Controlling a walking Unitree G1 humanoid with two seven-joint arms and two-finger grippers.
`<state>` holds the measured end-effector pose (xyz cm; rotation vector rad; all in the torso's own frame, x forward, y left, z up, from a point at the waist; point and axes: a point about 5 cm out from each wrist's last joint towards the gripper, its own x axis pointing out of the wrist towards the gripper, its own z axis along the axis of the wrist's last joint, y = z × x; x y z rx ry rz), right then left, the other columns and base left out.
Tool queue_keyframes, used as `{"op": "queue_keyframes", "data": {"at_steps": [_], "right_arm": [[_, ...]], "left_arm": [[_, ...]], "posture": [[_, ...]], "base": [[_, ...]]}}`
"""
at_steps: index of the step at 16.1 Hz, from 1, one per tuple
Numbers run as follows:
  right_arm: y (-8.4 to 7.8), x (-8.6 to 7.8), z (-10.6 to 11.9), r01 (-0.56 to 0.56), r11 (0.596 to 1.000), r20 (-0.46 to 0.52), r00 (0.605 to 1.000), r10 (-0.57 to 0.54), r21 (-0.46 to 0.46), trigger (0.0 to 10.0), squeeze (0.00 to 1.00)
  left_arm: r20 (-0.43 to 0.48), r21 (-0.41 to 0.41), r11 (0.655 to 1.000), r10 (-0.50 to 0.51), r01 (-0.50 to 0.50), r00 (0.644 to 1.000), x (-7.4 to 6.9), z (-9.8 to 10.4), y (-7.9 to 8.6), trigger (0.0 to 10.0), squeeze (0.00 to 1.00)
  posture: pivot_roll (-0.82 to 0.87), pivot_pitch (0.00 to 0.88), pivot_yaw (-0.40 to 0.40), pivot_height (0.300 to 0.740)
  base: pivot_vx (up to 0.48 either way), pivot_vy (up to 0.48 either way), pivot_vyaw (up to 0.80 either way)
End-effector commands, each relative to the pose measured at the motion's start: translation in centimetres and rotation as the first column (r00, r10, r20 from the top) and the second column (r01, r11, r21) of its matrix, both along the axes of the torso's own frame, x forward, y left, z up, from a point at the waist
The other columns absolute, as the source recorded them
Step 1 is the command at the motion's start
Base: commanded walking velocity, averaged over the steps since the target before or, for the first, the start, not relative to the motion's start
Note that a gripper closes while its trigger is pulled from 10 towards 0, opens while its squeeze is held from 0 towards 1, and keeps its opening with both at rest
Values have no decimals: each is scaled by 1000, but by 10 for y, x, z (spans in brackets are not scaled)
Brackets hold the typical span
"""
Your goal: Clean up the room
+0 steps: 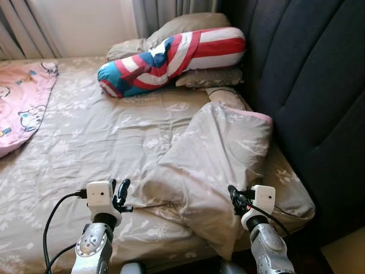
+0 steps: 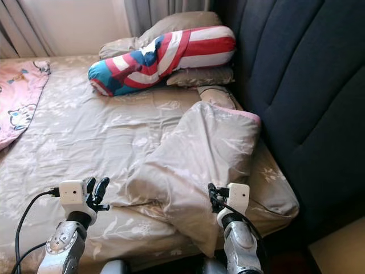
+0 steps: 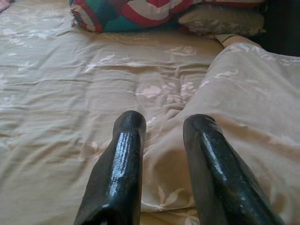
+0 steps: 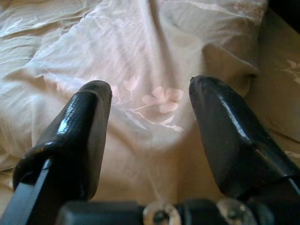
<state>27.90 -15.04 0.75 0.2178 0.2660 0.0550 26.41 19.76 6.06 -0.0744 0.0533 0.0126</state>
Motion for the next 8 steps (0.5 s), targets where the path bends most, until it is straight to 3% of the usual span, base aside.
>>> {"op": "queue_keyframes", "data": {"at_steps": [1, 8], "right_arm": [[-1, 0, -1, -4, 1000, -13, 1000, 4, -4, 10000, 0], [0, 0, -3, -13, 1000, -22, 1000, 13, 1, 10000, 0]], "left_arm": [[13, -3, 1000, 0, 0, 1000, 1, 4, -1, 10000, 0], [17, -4, 1000, 0, 0, 1000, 1, 4, -2, 10000, 0]], "posture": [[-1, 77, -50, 651], [-2, 79, -51, 651]], "base": [[319, 0, 0], [327, 0, 0]]}}
